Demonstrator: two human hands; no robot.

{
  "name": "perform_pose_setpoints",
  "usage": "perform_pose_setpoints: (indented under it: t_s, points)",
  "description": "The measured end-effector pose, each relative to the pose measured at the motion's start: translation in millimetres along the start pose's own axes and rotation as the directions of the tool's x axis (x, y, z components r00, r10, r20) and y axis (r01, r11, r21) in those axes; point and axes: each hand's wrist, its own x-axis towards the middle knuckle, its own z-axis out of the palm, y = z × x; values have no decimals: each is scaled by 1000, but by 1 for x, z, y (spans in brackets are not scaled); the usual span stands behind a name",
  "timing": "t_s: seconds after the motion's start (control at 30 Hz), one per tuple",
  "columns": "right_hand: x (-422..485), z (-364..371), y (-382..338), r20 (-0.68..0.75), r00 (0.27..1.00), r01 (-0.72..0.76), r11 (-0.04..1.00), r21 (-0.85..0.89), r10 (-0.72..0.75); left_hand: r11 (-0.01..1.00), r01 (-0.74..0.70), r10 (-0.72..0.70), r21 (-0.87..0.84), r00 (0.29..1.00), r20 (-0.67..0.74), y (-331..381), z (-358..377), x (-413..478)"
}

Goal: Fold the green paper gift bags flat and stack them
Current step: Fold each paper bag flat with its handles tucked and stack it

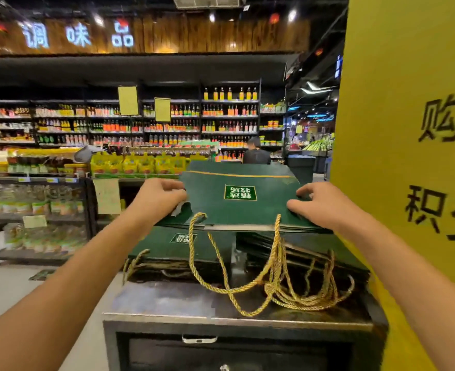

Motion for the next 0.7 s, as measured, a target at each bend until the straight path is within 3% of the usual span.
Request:
perform_pose_setpoints:
  t_s: [0.23, 0.37, 0.53, 0.7]
  points:
    - [19, -12, 57, -69, 989, -143, 975, -170, 133, 998, -6, 17, -63, 986, 165, 14, 81, 14]
    - [25, 4, 84, -94, 979, -196, 962, -191, 181, 997, 7, 7, -75, 983, 183, 12, 111, 17]
    - [28, 23, 100, -67, 984, -173, 967, -188, 164, 993, 31, -11, -113, 985, 173, 9, 129, 17]
    - [28, 34, 108, -25, 992, -123, 959, -253, 121, 998, 47, -37, -43, 976, 216, 0, 138, 22]
